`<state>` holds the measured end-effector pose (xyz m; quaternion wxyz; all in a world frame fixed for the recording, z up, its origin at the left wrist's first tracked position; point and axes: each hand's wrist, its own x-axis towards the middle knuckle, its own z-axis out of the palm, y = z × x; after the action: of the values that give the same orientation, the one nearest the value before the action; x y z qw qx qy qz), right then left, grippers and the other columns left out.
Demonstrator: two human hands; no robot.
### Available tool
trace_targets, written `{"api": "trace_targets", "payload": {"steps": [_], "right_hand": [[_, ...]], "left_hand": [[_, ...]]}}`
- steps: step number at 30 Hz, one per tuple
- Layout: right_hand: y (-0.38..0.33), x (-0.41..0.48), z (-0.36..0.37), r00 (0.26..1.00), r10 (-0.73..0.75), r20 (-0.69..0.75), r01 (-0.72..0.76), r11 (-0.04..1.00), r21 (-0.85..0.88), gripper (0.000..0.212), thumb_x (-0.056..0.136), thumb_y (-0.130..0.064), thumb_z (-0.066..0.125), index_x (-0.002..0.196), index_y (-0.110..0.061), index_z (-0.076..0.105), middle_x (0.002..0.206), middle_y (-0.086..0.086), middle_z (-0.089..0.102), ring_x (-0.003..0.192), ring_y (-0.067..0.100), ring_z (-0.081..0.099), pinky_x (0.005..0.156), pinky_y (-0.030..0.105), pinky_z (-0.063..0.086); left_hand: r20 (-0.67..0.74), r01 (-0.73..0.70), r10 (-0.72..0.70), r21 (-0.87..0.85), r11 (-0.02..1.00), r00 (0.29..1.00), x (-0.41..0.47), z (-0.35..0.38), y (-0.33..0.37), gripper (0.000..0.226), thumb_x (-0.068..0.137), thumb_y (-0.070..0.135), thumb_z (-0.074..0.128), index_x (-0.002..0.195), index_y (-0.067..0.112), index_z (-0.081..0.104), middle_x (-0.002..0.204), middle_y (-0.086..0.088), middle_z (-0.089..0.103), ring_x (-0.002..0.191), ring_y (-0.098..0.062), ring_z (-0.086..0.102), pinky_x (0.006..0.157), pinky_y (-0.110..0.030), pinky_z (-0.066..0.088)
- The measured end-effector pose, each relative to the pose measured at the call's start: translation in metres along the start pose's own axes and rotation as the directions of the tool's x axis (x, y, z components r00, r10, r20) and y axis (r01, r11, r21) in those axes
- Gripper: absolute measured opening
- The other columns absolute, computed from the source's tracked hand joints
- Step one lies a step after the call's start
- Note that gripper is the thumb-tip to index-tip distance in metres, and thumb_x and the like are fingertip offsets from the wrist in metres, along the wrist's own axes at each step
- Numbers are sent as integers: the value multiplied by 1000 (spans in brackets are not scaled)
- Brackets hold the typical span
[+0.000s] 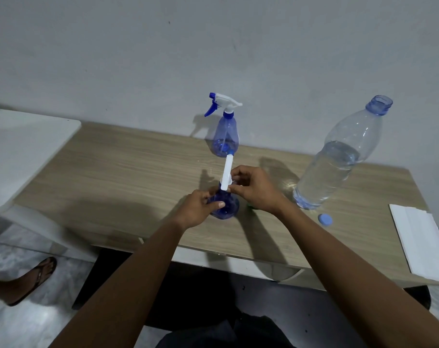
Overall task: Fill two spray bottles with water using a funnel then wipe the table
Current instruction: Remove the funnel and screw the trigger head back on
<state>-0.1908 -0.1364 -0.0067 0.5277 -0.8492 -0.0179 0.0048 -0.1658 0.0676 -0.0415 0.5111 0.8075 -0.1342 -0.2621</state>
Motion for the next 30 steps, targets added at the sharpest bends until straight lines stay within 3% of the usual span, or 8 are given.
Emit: {"api": "trace_targets", "payload": {"steps": [4, 9, 17, 20, 22, 24, 27, 30], "right_hand": [[0, -2, 4, 1000, -6, -16, 7, 998, 62, 25, 79, -12, 84, 102, -13, 73, 100, 2, 78, 92, 25, 74, 92, 49, 58], [-3, -3, 4, 1000, -21, -10, 21, 1000, 23, 26, 82, -13, 82, 107, -12, 75, 102, -1, 78, 92, 22, 74, 91, 46, 58], [-2, -8, 10, 997, -46, -55, 39, 993, -112, 24, 86, -22, 80, 109, -14, 76, 91, -1, 60, 81, 19, 64, 77, 31, 52], [-5, -9, 13, 995, -52, -80, 42, 992, -118, 20, 83, -24, 83, 94, -10, 73, 89, 4, 61, 79, 24, 63, 73, 34, 52], [-5, -10, 15, 991, -56, -125, 39, 990, -132, 20, 80, -28, 85, 81, -21, 66, 88, 6, 64, 76, 21, 62, 73, 37, 53], [-7, -12, 20, 982, -44, -185, 16, 988, -151, 31, 76, -32, 87, 76, -28, 56, 81, -1, 65, 70, 13, 60, 68, 36, 52], [-9, -13, 30, 965, -57, -257, -4, 973, -229, 36, 74, -44, 84, 82, -23, 56, 76, -8, 62, 66, 14, 61, 63, 39, 53], [-9, -13, 30, 962, -57, -268, -29, 952, -306, 42, 72, -55, 80, 89, -24, 58, 83, -9, 63, 68, 14, 63, 64, 41, 54]], "left_hand": [[-11, 2, -2, -9, 1000, 1000, 0, 1, 1, 37, 91, 20, 71, 128, 18, 66, 110, -3, 75, 97, -5, 70, 86, -20, 54], [-5, 16, -16, -2, 1000, 1000, 2, 1, -2, 42, 89, 29, 73, 130, 25, 65, 110, 2, 75, 105, -10, 69, 99, -37, 54], [-5, -2, 2, -16, 1000, 1000, 2, 2, -5, 40, 90, 24, 72, 130, 19, 65, 112, -2, 75, 106, -13, 69, 98, -35, 54], [0, -18, 18, -54, 998, 1000, 1, 3, -2, 39, 92, 13, 69, 131, 12, 63, 115, -4, 72, 109, -14, 68, 89, -17, 54], [2, -37, 37, -42, 998, 999, -1, 4, 1, 37, 93, 11, 67, 130, 14, 63, 111, 0, 72, 103, -8, 68, 79, -8, 51], [-6, -38, 38, -25, 999, 999, -1, 4, 0, 32, 94, 12, 67, 126, 14, 66, 107, 0, 72, 97, -5, 68, 77, -7, 50], [-41, 1, -2, -22, 1000, 999, 1, 5, -3, 23, 92, 12, 69, 113, 4, 71, 104, -13, 75, 99, -21, 71, 79, -16, 52], [-51, 15, -15, -14, 1000, 999, 1, 5, -2, 19, 91, 12, 70, 105, 0, 72, 94, -16, 74, 83, -16, 68, 70, -13, 48]]}}
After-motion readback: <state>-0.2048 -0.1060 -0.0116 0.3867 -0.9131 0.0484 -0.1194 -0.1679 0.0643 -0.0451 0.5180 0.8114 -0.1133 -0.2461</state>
